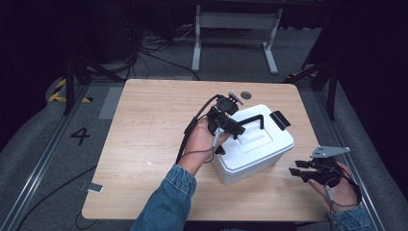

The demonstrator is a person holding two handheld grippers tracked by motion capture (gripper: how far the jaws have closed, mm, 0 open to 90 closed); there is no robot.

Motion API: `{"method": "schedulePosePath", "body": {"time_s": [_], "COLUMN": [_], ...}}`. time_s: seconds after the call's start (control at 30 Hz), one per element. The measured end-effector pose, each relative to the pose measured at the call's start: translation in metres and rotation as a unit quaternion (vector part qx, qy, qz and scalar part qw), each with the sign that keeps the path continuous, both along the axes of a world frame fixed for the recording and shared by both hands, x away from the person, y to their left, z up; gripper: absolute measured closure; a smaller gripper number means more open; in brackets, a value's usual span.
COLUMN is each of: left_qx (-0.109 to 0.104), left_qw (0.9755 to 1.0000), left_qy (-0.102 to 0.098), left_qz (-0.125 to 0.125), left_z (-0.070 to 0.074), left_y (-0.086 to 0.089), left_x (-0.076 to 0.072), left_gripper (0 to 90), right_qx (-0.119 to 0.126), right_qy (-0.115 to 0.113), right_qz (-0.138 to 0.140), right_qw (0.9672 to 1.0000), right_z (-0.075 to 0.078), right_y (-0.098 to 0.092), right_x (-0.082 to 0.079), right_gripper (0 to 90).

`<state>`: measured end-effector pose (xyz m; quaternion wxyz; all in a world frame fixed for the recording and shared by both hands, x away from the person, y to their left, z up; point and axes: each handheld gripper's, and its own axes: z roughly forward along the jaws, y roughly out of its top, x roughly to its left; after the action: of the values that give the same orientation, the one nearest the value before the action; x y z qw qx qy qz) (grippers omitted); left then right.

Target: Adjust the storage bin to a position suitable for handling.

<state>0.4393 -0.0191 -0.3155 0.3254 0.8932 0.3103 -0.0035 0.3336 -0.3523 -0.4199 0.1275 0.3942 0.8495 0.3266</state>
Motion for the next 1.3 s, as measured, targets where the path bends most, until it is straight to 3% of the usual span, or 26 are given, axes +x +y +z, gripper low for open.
{"method": "schedulePosePath", "body": {"time_s": [0.23, 0.37, 0.53, 0.87, 1.3], "left_qx": [-0.002, -0.016, -0.041, -0.051, -0.074], "left_qw": [1.0000, 0.9998, 0.9984, 0.9973, 0.9957], "left_qy": [0.006, 0.004, 0.014, 0.004, -0.012], "left_qz": [-0.007, -0.014, -0.037, -0.053, -0.055], "left_z": [-0.003, -0.005, -0.006, 0.001, 0.025], "left_y": [-0.003, -0.002, -0.001, -0.005, 0.000], "left_x": [0.005, 0.006, 0.007, 0.003, 0.001], "left_gripper": [66.0, 77.3, 81.7, 84.2, 84.3], "right_qx": [0.000, 0.000, 0.001, 0.002, 0.006], "right_qy": [0.001, 0.004, 0.004, 0.006, 0.007], "right_qz": [0.002, 0.002, 0.002, 0.004, 0.002], "right_qw": [1.0000, 1.0000, 1.0000, 1.0000, 1.0000], "right_z": [-0.001, -0.001, -0.001, -0.002, -0.003], "right_y": [0.001, 0.001, 0.001, 0.001, -0.002], "right_x": [0.000, 0.000, 0.000, 0.001, 0.000], "right_gripper": [57.3, 57.3, 57.2, 57.2, 57.3]}}
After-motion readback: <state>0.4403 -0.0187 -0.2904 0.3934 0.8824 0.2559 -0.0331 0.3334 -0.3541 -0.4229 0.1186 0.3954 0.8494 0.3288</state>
